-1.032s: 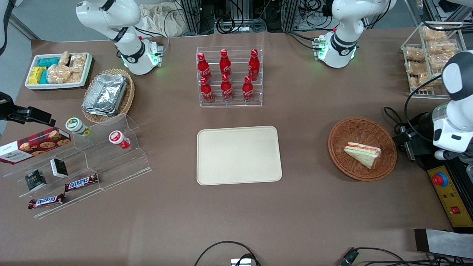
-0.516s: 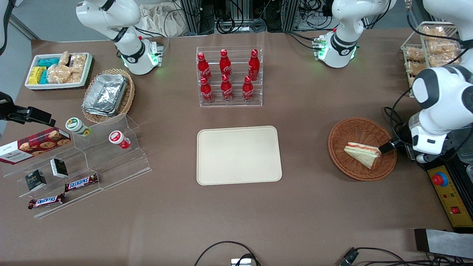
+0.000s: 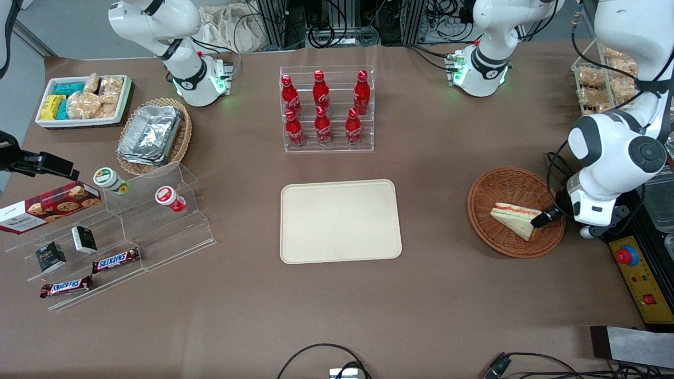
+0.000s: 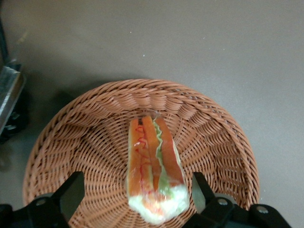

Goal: Place sandwich from basket to tray
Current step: 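Lower the left gripper and grasp the wrapped sandwich wedge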

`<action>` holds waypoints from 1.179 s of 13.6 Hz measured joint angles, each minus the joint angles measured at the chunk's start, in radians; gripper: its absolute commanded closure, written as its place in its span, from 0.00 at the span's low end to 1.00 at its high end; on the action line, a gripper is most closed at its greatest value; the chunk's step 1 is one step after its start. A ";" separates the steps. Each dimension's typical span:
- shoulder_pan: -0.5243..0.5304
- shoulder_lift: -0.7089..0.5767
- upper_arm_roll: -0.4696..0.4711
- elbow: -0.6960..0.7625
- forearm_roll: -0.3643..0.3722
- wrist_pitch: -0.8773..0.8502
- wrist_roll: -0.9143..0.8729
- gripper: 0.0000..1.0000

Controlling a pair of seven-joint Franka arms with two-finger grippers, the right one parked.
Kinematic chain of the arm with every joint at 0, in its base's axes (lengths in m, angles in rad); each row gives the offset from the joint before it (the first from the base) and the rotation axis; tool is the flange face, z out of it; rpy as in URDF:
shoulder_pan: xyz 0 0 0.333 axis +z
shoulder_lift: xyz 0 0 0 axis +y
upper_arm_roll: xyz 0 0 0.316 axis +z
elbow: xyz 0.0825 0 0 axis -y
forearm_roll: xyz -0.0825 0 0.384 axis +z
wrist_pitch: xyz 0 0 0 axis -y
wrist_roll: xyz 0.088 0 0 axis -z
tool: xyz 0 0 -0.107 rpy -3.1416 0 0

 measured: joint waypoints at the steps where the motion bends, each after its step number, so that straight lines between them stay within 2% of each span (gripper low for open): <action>1: 0.000 0.013 -0.001 0.000 -0.006 0.015 0.000 0.00; 8: -0.002 0.057 -0.012 -0.001 -0.041 0.025 0.000 0.00; 9: -0.002 0.061 -0.012 -0.003 -0.042 0.025 0.000 0.07; 11: -0.002 0.071 -0.012 -0.004 -0.042 0.021 0.000 0.58; 12: -0.002 0.073 -0.012 -0.004 -0.042 0.007 0.000 0.69; 13: -0.002 0.073 -0.012 -0.002 -0.043 -0.016 0.000 0.93; 14: -0.002 0.073 -0.012 0.005 -0.043 -0.039 0.000 1.00; 16: -0.002 0.071 -0.012 0.032 -0.044 -0.061 0.000 1.00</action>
